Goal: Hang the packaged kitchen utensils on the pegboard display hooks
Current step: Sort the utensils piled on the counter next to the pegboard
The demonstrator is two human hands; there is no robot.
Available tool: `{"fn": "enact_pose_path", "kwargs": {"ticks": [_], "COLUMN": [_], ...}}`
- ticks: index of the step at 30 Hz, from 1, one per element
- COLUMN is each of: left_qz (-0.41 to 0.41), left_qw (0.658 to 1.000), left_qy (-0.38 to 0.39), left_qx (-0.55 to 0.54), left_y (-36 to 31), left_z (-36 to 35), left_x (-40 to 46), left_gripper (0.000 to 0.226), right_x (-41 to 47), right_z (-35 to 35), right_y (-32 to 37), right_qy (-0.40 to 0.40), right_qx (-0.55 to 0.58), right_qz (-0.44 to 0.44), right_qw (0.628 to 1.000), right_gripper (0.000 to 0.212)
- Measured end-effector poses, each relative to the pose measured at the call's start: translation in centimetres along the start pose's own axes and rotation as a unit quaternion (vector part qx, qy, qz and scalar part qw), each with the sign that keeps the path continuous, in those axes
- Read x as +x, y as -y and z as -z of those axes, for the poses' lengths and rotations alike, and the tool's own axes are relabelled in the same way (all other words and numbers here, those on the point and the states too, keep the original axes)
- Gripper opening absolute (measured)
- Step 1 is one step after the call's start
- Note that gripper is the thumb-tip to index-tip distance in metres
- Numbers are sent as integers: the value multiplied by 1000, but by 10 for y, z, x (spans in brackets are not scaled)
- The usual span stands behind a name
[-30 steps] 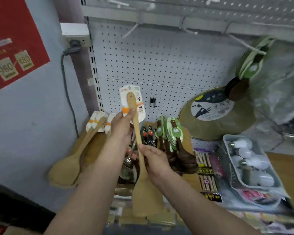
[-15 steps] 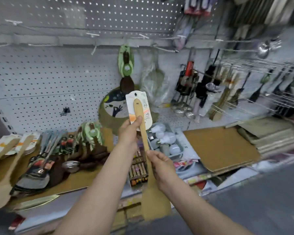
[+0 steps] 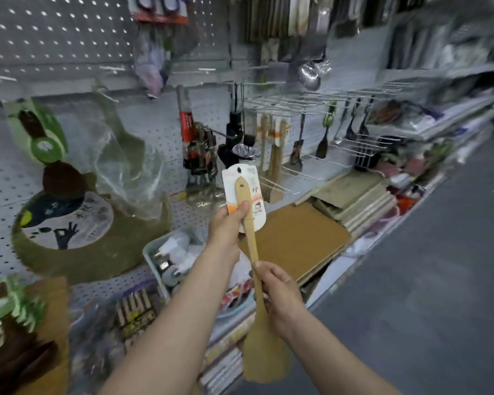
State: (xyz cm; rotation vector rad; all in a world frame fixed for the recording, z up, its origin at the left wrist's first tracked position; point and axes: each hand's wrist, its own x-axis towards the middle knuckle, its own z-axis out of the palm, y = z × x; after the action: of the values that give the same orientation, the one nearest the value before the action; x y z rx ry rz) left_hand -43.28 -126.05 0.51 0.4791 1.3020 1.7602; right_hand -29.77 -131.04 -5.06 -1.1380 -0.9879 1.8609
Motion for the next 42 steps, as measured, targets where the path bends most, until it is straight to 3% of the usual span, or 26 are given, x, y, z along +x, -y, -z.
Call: {"fn": "enact_pose_path", "kwargs": {"ticks": [6, 17, 19, 22, 24, 26, 32, 42], "left_qz": [28, 51, 47, 35, 22, 18, -3, -44], "left_qw": [999, 998, 998, 998, 999, 999, 995, 982], "left_qy": [24, 45, 43, 47, 34, 7, -79, -172], "left_qx": [-21, -9, -10, -24, -33, -42, -64, -59], "left_y": [8, 10, 14, 21, 30, 32, 38, 41], "left_z": [-88, -213, -234, -261, -275, -290, -322, -332], "left_x": [75, 189, 206, 230, 249, 259, 264, 279], "left_gripper": [17, 23, 39, 93, 115, 107, 43, 20], "right_x": [83, 207, 228, 262, 282, 300, 343, 394], "right_z": [47, 99, 114, 134, 147, 161, 197, 202], "right_y": [64, 156, 169, 187, 200, 214, 238, 244], "right_qy": [-32, -49, -45, -28, -14, 7, 86, 172], "right_qx": [-19, 37, 47, 54, 47, 33, -8, -46], "right_qz": [31, 1, 7, 3, -2, -13, -37, -87], "right_qw": [999, 998, 998, 998, 999, 999, 996, 980], "right_gripper": [20, 17, 19, 18, 17, 17, 16, 17]}}
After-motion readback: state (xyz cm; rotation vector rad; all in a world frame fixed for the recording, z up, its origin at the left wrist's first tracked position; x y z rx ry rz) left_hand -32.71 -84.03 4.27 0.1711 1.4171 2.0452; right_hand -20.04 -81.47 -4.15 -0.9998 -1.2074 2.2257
